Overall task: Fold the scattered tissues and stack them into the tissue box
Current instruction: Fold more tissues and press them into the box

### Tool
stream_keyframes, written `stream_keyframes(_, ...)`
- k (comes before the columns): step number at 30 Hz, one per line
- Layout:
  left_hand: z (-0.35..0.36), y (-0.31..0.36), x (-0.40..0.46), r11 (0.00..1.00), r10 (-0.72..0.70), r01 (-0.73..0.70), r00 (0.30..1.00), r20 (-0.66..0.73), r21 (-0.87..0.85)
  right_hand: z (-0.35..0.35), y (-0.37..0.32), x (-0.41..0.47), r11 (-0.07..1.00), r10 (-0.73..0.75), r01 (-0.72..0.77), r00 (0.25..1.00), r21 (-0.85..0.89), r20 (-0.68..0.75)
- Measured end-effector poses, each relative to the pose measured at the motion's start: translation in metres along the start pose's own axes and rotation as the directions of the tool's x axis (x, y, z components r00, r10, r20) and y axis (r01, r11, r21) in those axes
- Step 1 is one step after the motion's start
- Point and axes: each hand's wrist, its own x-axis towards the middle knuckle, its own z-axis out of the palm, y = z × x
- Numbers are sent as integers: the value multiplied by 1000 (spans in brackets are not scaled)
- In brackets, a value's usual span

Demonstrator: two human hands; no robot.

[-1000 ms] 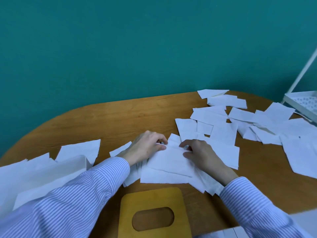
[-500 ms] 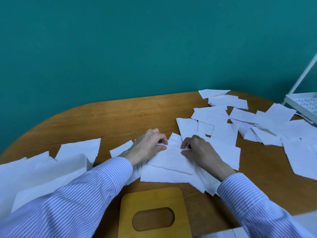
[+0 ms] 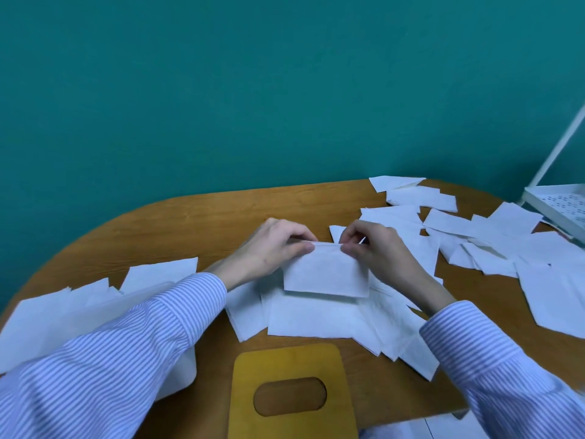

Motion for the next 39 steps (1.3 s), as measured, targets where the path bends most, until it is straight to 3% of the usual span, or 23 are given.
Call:
stream_keyframes(7, -42, 15, -23, 1000, 0, 0, 997, -78, -10, -18, -27, -6, 995, -57, 55, 998, 83, 20)
stream_keyframes(10, -41, 16, -34, 997, -62, 62, 998, 13, -47, -14, -29, -11, 993, -45, 36, 996, 109, 83)
stream_keyframes(14, -13, 2, -49, 985, -165, 169, 976, 144, -19, 11, -12, -26, 998, 27, -14, 972, -60, 232)
stream_keyframes(19, 24, -10, -69, 979, -197, 203, 941, 276, 7, 35, 14, -48, 994, 97, -68, 917, -87, 387)
stream_keyframes(23, 20, -9, -76, 988, -152, 154, 963, 224, 9, 30, 12, -51, 999, 37, -43, 942, 11, 334)
stream_keyframes(27, -15, 1, -63, 998, -36, 35, 999, 18, 47, 9, -8, -36, 993, -105, 95, 981, 71, 163)
stream_keyframes(31, -48, 11, -42, 991, 32, -17, 993, -114, 134, -9, -31, -14, 984, -167, 164, 985, 66, 43)
stream_keyframes(39, -54, 18, -56, 995, 46, -39, 996, -73, 96, -15, -32, -21, 984, -171, 160, 975, 85, 145)
